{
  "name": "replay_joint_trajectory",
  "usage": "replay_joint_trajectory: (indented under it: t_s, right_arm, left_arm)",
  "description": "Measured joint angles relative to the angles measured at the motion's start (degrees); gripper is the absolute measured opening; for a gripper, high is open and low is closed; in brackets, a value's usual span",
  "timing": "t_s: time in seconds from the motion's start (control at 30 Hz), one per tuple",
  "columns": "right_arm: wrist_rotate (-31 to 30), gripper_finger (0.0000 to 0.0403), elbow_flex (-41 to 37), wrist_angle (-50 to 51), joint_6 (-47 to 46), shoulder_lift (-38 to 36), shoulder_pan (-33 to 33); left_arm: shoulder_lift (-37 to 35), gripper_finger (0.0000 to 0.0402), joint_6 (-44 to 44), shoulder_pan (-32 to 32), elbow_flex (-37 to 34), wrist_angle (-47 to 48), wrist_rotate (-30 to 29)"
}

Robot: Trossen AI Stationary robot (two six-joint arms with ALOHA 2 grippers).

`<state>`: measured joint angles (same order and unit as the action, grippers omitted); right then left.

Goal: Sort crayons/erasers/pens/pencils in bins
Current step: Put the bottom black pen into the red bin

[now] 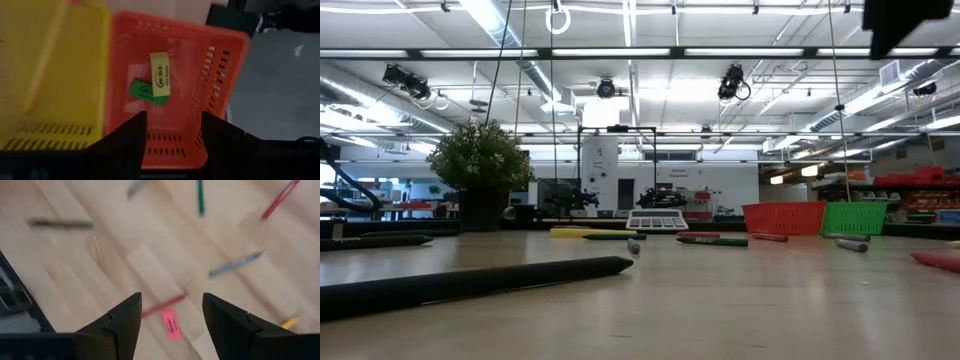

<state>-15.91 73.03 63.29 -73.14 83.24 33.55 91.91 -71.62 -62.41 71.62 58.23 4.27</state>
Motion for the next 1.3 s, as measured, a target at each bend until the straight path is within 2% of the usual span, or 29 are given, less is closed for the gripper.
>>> replay_joint_trajectory:
  t_s: [0.1, 0.17, 0.37, 0.43, 0.53, 0.63, 0.73, 0.83, 1.03, 1.17, 1.3]
  right_arm:
    - [6.63, 0.0216, -4.57, -7.1, 1.42, 0.02, -2.11]
    - [7.87, 0.0216, -7.34, -11.87, 1.51, 0.02, -2.62]
    - [7.0, 0.0216, -14.98, -22.75, -6.18, 0.02, -2.67]
    - [6.96, 0.0216, -16.92, -25.08, -9.34, 0.02, -2.16]
    - [7.0, 0.0216, -17.97, -26.93, -12.2, 0.02, -0.68]
    - [7.0, 0.0216, -17.31, -26.35, -13.2, 0.02, 0.92]
    - [7.0, 0.0216, -15.6, -26.38, -13.31, -0.17, 2.24]
    - [6.69, 0.0216, -13.23, -24.17, -13.49, -0.89, 3.12]
    - [-0.76, 0.0216, -3.37, -9.3, -10.94, -2.34, 4.43]
    - [-5.19, 0.0216, 4.22, 1.96, -7.04, -2.42, 4.32]
    - [-10.22, 0.0216, 9.59, 9.28, -7.1, -2.37, 3.96]
  left_arm:
    - [-1.45, 0.0184, -1.14, 0.62, 3.29, 4.05, -5.54]
    - [-2.18, 0.018, -1.42, 1.93, 5.31, 5.04, -9.71]
    - [-2.4, 0.0165, 0.33, 9.82, 8.72, 4.99, -22.46]
    - [-2.4, 0.0162, 0.83, 13.52, 8.73, 2.35, -26.41]
    - [-2.38, 0.016, 6.32, 19.15, 8.63, -3.53, -29.36]
    - [-2.33, 0.0163, 12.84, 24.47, 8.61, -10.07, -29.54]
    - [-1.87, 0.0168, 14.27, 29.03, 8.61, -16.06, -29.0]
    - [-1.25, 0.0174, 16.65, 32.78, 8.6, -18.64, -26.03]
    - [0.22, 0.0178, 22.58, 37.19, 8.52, -21.24, -24.58]
    - [0.17, 0.017, 28.51, 40.77, 8.56, -28.33, -24.69]
    - [0.83, 0.0154, 25.42, 42.24, 8.73, -30.12, -22.22]
